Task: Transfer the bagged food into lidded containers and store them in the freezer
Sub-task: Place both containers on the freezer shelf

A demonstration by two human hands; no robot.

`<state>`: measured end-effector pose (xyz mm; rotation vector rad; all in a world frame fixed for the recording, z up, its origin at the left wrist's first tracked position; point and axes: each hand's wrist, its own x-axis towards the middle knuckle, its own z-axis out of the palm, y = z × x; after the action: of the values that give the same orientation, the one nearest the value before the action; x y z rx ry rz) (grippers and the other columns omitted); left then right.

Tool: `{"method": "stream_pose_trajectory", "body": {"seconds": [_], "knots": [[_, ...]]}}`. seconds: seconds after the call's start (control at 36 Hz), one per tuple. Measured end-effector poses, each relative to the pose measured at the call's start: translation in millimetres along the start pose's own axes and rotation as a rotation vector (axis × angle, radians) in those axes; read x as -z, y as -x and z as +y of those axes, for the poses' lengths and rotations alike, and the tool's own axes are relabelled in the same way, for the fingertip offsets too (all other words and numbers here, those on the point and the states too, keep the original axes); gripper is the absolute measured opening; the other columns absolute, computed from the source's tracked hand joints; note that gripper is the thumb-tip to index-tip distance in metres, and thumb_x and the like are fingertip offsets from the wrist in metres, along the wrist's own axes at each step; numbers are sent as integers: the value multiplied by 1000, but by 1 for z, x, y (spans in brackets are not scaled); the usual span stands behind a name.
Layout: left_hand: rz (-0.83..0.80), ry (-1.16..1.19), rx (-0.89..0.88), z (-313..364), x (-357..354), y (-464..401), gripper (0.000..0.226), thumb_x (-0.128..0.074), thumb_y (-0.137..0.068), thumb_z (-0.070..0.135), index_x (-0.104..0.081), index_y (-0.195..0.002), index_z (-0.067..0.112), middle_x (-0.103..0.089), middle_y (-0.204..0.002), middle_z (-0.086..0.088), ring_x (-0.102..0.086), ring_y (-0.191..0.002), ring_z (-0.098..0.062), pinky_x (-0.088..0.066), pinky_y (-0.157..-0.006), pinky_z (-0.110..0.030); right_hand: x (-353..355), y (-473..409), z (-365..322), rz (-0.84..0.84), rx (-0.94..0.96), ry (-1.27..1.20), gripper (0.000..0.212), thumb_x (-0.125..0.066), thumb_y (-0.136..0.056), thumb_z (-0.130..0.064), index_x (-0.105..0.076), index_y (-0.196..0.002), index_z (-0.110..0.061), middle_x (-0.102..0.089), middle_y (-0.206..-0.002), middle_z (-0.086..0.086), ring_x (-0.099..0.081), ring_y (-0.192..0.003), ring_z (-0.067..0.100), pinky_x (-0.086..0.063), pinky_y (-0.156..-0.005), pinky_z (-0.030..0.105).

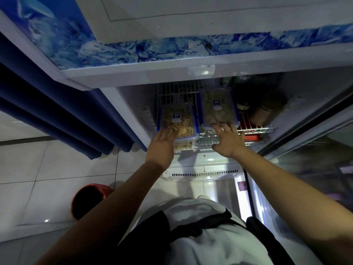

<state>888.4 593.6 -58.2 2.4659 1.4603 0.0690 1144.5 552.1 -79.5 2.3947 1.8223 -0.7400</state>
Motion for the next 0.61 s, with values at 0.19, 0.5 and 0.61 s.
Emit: {"method": "stream_pose_trajectory", "body": {"seconds": [0.19, 0.5, 0.61], "knots": [[-53, -110, -27, 8, -10, -17, 80, -50, -90, 2, -23, -159, 32, -30, -159, -15, -21, -149, -36, -22, -122, -47, -2, -2, -4, -4, -24, 5, 93, -65, -87, -49, -7, -159, -36, -10, -166, -3, 2, -154, 26, -15, -117, 63], [-228, -224, 78, 19, -7, -61, 82, -59, -88, 9, -20, -158, 24, -25, -161, -18, -27, -146, -40, -30, -116, -52, 6, 0, -11, -38, -30, 34, 93, -65, -88, -48, -6, -159, -35, -9, -166, -2, -2, -154, 28, -15, -117, 64], [-275, -223, 93, 33, -30, -47, 100, -64, -87, 18, 5, -160, 14, -1, -168, -16, -2, -154, -38, -5, -124, -49, 8, -1, -8, -56, -24, 32, 93, -64, -90, -47, -4, -159, -34, -6, -167, -3, 1, -154, 28, -13, -118, 64]]}}
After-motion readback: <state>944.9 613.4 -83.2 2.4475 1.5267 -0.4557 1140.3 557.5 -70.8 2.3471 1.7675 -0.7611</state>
